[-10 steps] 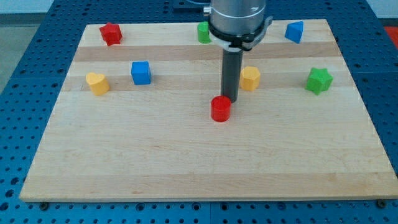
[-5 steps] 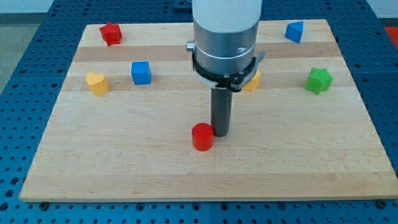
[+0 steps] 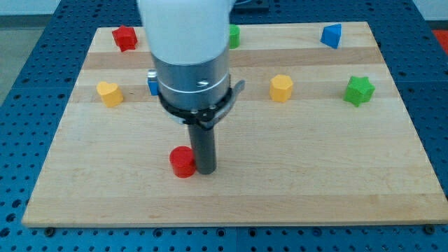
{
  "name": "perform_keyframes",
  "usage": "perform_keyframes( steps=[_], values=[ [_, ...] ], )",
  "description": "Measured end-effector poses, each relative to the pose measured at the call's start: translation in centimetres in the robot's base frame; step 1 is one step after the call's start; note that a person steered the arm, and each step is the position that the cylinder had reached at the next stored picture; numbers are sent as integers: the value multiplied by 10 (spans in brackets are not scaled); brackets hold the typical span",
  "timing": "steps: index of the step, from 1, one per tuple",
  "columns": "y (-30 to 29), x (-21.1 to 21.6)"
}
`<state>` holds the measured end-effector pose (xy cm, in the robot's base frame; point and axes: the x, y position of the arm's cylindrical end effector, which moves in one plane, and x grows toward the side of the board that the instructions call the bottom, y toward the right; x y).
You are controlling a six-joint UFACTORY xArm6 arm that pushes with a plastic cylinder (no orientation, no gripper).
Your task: Place the red circle to the bottom left of the board
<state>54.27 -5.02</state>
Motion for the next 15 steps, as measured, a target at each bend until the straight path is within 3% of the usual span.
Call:
perform_keyframes(
  steps=[5, 10, 15],
  values=[
    [-69, -18],
    [-78, 12],
    [-128, 13]
  ],
)
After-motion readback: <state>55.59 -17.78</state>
